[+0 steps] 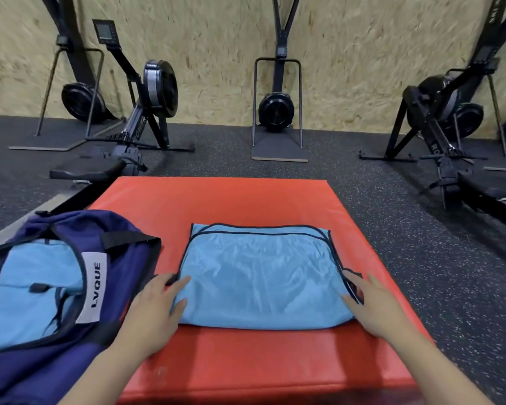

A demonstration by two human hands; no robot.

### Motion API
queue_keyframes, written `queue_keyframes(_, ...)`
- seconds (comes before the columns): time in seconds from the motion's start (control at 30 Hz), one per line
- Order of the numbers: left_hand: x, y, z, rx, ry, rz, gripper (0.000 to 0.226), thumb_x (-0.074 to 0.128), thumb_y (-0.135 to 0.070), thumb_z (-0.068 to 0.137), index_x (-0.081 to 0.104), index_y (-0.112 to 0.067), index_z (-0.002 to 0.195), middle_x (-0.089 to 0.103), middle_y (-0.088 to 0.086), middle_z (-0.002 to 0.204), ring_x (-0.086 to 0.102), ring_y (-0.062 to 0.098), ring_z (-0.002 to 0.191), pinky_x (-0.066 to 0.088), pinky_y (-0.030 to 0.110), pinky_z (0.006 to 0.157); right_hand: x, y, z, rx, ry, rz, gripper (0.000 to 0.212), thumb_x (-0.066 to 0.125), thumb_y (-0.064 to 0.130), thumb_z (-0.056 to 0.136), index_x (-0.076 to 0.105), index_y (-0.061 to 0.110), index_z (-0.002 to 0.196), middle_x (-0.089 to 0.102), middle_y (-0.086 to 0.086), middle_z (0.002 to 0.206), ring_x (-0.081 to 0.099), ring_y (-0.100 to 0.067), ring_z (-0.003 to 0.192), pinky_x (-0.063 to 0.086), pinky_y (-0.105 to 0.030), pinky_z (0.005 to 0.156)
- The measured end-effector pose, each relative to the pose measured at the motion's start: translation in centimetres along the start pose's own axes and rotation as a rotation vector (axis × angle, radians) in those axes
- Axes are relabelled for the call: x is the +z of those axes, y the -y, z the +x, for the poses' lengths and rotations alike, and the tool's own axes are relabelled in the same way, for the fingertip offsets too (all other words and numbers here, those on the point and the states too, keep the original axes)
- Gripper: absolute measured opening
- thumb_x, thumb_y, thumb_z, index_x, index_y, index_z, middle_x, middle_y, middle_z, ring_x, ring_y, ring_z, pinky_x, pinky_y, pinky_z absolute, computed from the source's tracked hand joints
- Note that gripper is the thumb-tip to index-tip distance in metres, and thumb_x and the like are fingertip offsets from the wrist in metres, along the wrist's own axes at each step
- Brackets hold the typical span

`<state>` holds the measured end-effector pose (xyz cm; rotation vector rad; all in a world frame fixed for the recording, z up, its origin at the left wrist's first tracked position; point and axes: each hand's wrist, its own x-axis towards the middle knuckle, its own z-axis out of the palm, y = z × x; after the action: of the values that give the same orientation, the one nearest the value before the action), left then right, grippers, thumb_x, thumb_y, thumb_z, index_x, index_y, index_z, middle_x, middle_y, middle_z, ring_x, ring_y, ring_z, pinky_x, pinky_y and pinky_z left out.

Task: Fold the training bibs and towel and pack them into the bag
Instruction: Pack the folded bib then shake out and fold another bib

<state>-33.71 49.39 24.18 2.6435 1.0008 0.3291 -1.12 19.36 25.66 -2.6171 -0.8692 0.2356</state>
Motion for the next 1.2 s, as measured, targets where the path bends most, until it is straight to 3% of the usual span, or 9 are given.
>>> queue_keyframes(0.23, 0.6, 0.5, -3.1, -0.006, 0.119, 0.037, 0.078, 0.013, -0.069, 0.082, 0.056, -0.039, 0.139, 0.049, -0.005, 0.148, 0.045, 0.017, 0.137, 0.037, 0.037, 0.112, 0.2, 0.0, -3.9, -0.092, 0.203, -0.065, 0.046, 0.056, 0.033, 0.099, 0.052, 0.024, 0.144, 0.052, 0.0, 0.143, 0.051, -0.018, 0.129, 0.035, -0.024, 0.107)
queue_keyframes(0.57, 0.3, 0.2, -6.0, 0.047, 0.105, 0.108, 0.045, 0.044, -0.046, 0.102, 0.051, -0.032, 0.145, 0.043, -0.011, 0.152, 0.041, 0.011, 0.138, 0.033, 0.028, 0.112, -0.6, -2.8, -6.1, -0.127, 0.282, -0.105, 0.047, 0.051, 0.026, 0.103, 0.045, 0.015, 0.148, 0.036, 0.001, 0.158, 0.034, -0.013, 0.144, 0.018, -0.019, 0.117)
queue_keyframes(0.63, -0.1, 0.0, -6.6, 0.078, 0.112, 0.144, 0.046, 0.042, -0.049, 0.102, 0.05, -0.034, 0.145, 0.041, -0.014, 0.152, 0.04, 0.009, 0.139, 0.032, 0.026, 0.111, -1.1, -2.7, -6.9, -0.117, 0.326, -0.111, 0.052, 0.051, 0.044, 0.101, 0.05, 0.015, 0.145, 0.043, 0.001, 0.152, 0.042, -0.013, 0.138, 0.024, -0.019, 0.113)
queue_keyframes(0.7, -0.8, 0.0, -7.2, 0.109, 0.123, 0.186, 0.051, 0.037, -0.058, 0.098, 0.057, -0.035, 0.139, 0.048, -0.015, 0.145, 0.045, 0.01, 0.134, 0.037, 0.028, 0.108, -1.4, -2.5, -7.2, -0.122, 0.345, -0.128, 0.086, 0.036, 0.082, 0.082, 0.06, 0.017, 0.134, 0.053, 0.0, 0.139, 0.049, -0.015, 0.129, 0.034, -0.024, 0.108)
queue_keyframes(0.73, -1.2, -0.3, -7.3, 0.13, 0.105, 0.196, 0.057, 0.033, -0.061, 0.094, 0.063, -0.033, 0.132, 0.054, -0.012, 0.139, 0.051, 0.012, 0.129, 0.042, 0.031, 0.105, -1.3, -2.4, -7.1, -0.128, 0.302, -0.159, 0.088, 0.033, 0.086, 0.08, 0.062, 0.021, 0.131, 0.054, 0.0, 0.137, 0.05, -0.016, 0.129, 0.035, -0.027, 0.109)
queue_keyframes(0.83, -0.4, -1.0, -6.1, 0.209, -0.073, 0.217, 0.061, 0.034, -0.053, 0.09, 0.073, -0.017, 0.118, 0.066, 0.005, 0.127, 0.065, 0.027, 0.115, 0.052, 0.04, 0.096, -0.1, -0.5, -6.2, -0.195, -0.037, -0.207, 0.052, 0.047, 0.054, 0.097, 0.056, 0.026, 0.14, 0.046, -0.003, 0.15, 0.042, -0.023, 0.139, 0.03, -0.035, 0.117)
queue_keyframes(0.93, 1.4, -4.5, -3.9, 0.258, -0.097, 0.187, 0.061, 0.027, -0.047, 0.101, 0.064, -0.01, 0.131, 0.059, 0.011, 0.14, 0.057, 0.029, 0.129, 0.041, 0.037, 0.109, 2.4, 4.7, -5.0, -0.349, -0.121, -0.146, 0.06, 0.04, 0.045, 0.094, 0.051, 0.018, 0.145, 0.041, -0.011, 0.155, 0.037, -0.031, 0.144, 0.027, -0.046, 0.119)
queue_keyframes(1.1, 6.5, -8.9, -0.1, 0.324, -0.038, 0.124, 0.058, 0.022, -0.033, 0.103, 0.046, -0.001, 0.145, 0.043, 0.014, 0.154, 0.04, 0.028, 0.143, 0.018, 0.036, 0.116, 8.2, 13.3, -2.8, -0.552, 0.007, -0.23, 0.08, -0.003, 0.046, 0.089, 0.02, 0.015, 0.159, 0.011, -0.003, 0.167, 0.007, -0.022, 0.155, 0.0, -0.043, 0.124)
queue_keyframes(1.2, 8.1, -9.1, 1.3, 0.245, 0.032, 0.09, 0.074, 0.002, -0.043, 0.095, 0.018, -0.006, 0.157, 0.014, 0.008, 0.166, 0.009, 0.018, 0.154, 0.003, 0.033, 0.124, 10.6, 14.5, -1.0, -0.528, 0.054, -0.232, 0.084, -0.009, 0.049, 0.085, 0.013, 0.018, 0.16, 0.004, 0.002, 0.168, -0.001, -0.015, 0.155, 0.0, -0.042, 0.125)
